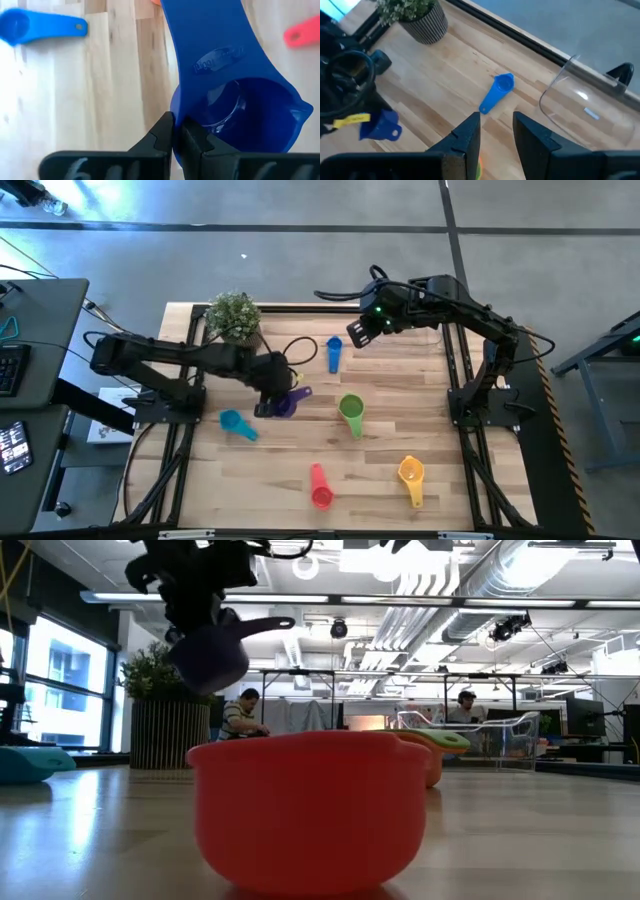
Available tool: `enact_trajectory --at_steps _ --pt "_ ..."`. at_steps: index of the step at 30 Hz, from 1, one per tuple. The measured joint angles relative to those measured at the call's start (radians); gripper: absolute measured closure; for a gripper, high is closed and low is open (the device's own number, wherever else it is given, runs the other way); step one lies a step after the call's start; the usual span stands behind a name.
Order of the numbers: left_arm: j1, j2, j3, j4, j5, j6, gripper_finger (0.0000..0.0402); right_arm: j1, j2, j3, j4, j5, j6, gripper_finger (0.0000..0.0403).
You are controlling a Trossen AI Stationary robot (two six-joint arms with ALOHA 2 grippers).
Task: Nest measuring cups in basket
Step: Stack the dark blue measuring cup on top of the green measuring cup
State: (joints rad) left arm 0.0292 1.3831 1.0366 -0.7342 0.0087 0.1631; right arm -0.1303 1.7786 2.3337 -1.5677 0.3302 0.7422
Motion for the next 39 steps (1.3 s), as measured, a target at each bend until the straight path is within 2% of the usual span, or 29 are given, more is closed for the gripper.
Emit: enact_trajectory --at_steps 5,8,28,39 --pt "0.003 0.034 0.000 0.003 -0.031 0.193 0.0392 0.000 0.000 0.000 -0.003 0.000 0.071 0.0295" --pt "-0.003 0.072 0.000 0.000 -0.045 0.237 0.0392 0.000 0.000 0.000 -0.003 0.002 0.101 0.0295" --pt "-0.019 0.302 0.000 0.008 -0.035 0.204 0.0392 0.000 0.001 0.000 -0.002 0.037 0.144 0.0295" --pt "-0.020 0.306 0.000 0.033 -0.021 0.170 0.0384 0.000 0.001 0.000 -0.003 0.037 0.144 0.0295"
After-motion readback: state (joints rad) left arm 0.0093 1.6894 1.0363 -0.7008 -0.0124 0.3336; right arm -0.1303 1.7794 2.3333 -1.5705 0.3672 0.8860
